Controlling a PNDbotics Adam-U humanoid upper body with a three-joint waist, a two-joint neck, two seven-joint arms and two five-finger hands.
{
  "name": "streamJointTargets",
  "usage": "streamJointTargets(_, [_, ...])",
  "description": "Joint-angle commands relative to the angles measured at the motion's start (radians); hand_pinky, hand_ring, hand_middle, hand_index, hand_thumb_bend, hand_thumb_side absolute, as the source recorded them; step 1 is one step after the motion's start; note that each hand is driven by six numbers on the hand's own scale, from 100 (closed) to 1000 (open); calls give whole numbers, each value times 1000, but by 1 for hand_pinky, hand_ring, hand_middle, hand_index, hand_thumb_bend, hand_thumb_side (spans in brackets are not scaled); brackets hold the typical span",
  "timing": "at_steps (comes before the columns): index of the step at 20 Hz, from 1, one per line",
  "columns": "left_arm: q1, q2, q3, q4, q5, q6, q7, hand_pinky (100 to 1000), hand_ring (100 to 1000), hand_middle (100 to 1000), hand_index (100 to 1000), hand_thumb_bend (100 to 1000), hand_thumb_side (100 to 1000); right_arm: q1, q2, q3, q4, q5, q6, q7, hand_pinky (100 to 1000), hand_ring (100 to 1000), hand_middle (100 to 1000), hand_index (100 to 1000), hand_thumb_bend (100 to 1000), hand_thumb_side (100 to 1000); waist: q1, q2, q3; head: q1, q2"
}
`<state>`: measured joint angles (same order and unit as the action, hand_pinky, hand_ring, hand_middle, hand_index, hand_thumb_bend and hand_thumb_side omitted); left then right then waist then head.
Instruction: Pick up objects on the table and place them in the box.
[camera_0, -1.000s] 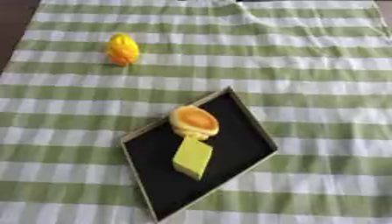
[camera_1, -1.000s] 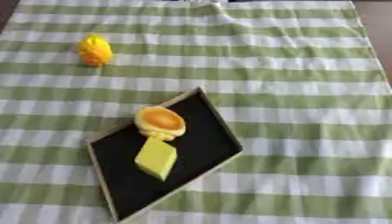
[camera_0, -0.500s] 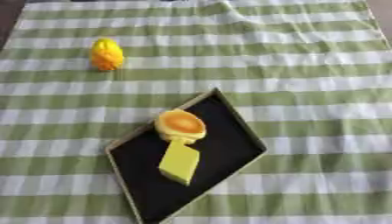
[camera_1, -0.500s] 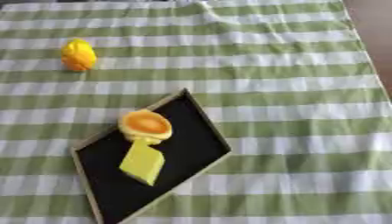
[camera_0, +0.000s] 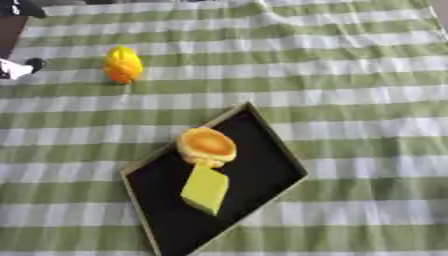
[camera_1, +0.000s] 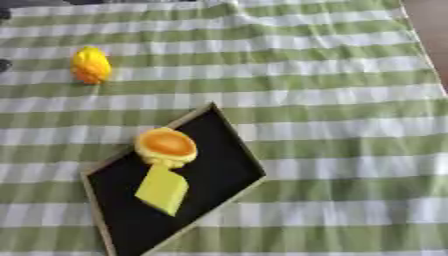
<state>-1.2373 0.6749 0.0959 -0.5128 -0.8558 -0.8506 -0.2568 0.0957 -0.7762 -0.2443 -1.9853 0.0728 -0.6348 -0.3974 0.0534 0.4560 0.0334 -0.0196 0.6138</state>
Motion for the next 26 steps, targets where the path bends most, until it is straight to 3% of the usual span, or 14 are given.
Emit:
streamJointTargets(1, [-31,6,-5,-5,-6,-56,-83,918,921,840,893,358,111,-7,-20,-6,-15,-16,10,3,981,925,763,812,100,394,-3,-26,-1,7,-14])
streamJointTargets(6, [-52,-49,-28,-10,34,-56,-153,913,918,844,901,293,106,-10,-19,-2,-15,-25,22,14,982,925,762,809,100,410,-6,-31,0,7,-9])
streamJointTargets(11, [-58,-93,-39,10,93,-56,-234,893,904,845,907,145,101,-16,-15,4,-15,-36,44,29,985,924,760,806,100,451,-8,-32,-2,4,-10])
streamJointTargets(14, [-55,-111,-39,7,134,-56,-274,890,902,847,911,100,216,-19,-12,4,-15,-47,54,34,986,923,758,804,100,466,-11,-31,-5,4,-6])
streamJointTargets(20, [-52,-144,-36,-23,195,-47,-345,888,903,857,921,100,485,-24,-8,9,-15,-68,71,47,988,921,755,800,100,470,-17,-35,-4,7,-1])
streamJointTargets(25, [-54,-154,-40,-39,226,-39,-414,894,910,859,926,100,607,-21,-9,16,-15,-72,86,62,987,918,751,798,100,470,-19,-42,-2,10,3])
streamJointTargets(26, [-55,-150,-41,-43,222,-39,-423,901,921,865,930,166,599,-18,-10,17,-15,-72,91,64,987,916,748,794,100,470,-19,-44,-1,8,4])
